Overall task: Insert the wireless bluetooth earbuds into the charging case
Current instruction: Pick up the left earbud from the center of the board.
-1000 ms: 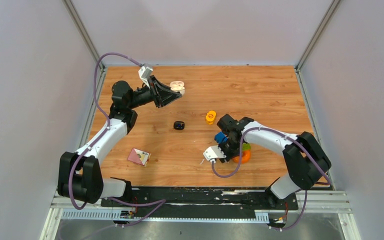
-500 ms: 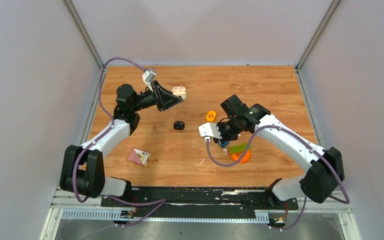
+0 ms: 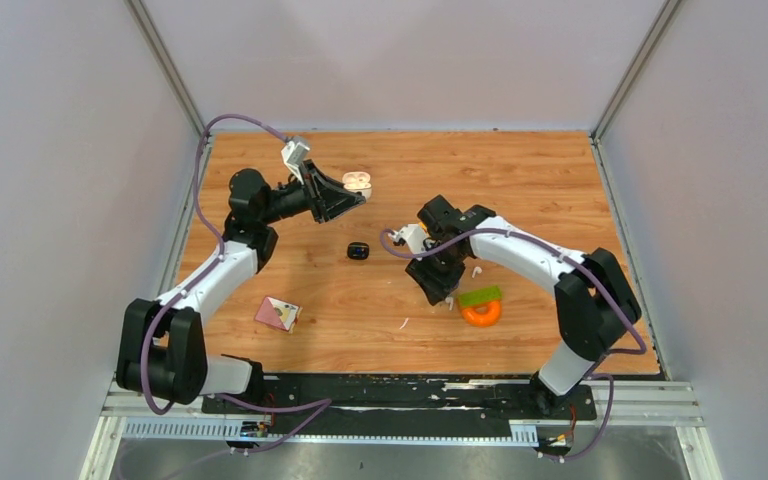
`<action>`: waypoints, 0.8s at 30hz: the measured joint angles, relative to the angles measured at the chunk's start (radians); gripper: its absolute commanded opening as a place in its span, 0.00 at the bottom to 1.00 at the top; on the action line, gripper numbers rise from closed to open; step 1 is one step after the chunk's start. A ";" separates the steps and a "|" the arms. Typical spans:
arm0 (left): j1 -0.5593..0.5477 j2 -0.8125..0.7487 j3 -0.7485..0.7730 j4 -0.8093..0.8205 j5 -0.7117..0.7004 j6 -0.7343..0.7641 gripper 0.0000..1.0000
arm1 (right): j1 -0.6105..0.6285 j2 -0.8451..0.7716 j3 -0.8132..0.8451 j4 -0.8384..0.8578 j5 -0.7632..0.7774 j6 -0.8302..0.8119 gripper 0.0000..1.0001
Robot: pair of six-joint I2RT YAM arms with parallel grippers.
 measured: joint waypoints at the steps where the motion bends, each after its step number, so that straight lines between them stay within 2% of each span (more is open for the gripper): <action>1: 0.000 -0.005 0.000 0.000 0.000 0.000 0.00 | 0.000 0.018 0.005 0.002 0.008 0.039 0.49; 6: 0.000 -0.020 0.000 -0.003 0.000 0.002 0.00 | -0.009 0.117 0.016 0.011 0.072 0.214 0.49; 12: 0.000 -0.032 0.000 -0.018 -0.001 0.003 0.00 | -0.050 0.179 0.019 0.006 0.141 0.325 0.45; 24: 0.000 -0.034 0.000 -0.043 -0.005 0.006 0.00 | -0.085 0.209 0.021 0.007 0.167 0.381 0.35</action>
